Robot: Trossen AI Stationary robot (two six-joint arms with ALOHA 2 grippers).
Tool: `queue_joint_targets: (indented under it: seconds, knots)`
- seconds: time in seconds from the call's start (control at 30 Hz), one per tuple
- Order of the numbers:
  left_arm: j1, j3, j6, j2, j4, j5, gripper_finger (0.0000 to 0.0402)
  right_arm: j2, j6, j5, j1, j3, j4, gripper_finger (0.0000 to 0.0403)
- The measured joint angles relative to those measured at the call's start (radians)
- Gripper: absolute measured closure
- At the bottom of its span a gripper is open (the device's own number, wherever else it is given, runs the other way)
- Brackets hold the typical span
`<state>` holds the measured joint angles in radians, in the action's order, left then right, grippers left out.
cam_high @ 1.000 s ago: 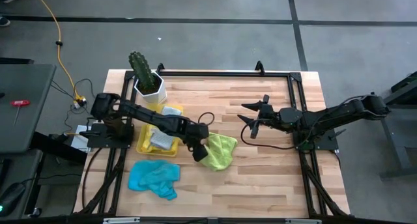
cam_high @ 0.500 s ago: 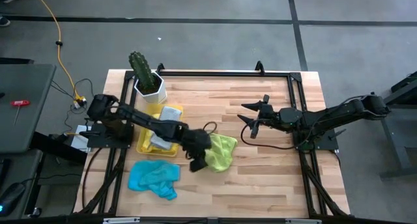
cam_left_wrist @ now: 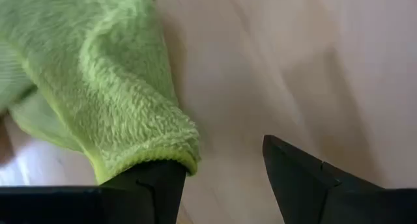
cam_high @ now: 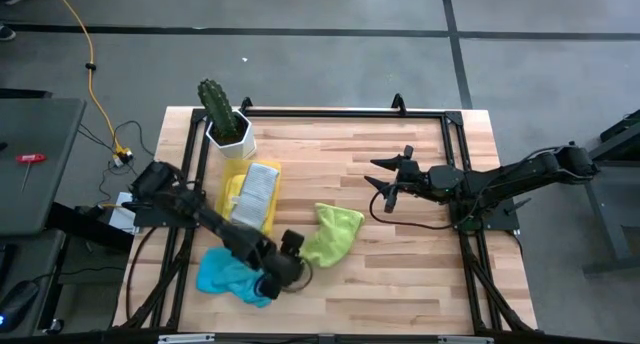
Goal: Fold microfiber towels
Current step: Fold the green microfiber towel
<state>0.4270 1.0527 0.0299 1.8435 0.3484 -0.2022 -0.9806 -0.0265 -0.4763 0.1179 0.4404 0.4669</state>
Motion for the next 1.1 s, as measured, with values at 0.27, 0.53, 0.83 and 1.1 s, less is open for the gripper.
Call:
queue_joint_targets:
  seconds: [0.27, 0.53, 0.83, 1.1]
  knots:
    - [0.115, 0.003, -0.102, 0.038, 0.078, -0.248, 0.0211, 0.000, 0.000, 0.000, 0.000, 0.000, 0.001, 0.0176]
    - [0.162, 0.085, -0.140, 0.001, 0.126, -0.281, 0.0211, 0.000, 0.000, 0.000, 0.000, 0.000, 0.001, 0.0176]
    - [0.175, 0.113, -0.227, 0.002, 0.109, -0.325, 0.0211, 0.000, 0.000, 0.000, 0.000, 0.000, 0.001, 0.0176]
    - [0.133, 0.121, -0.095, -0.028, 0.154, -0.408, 0.0211, 0.000, -0.001, 0.000, 0.000, 0.000, 0.002, 0.0176]
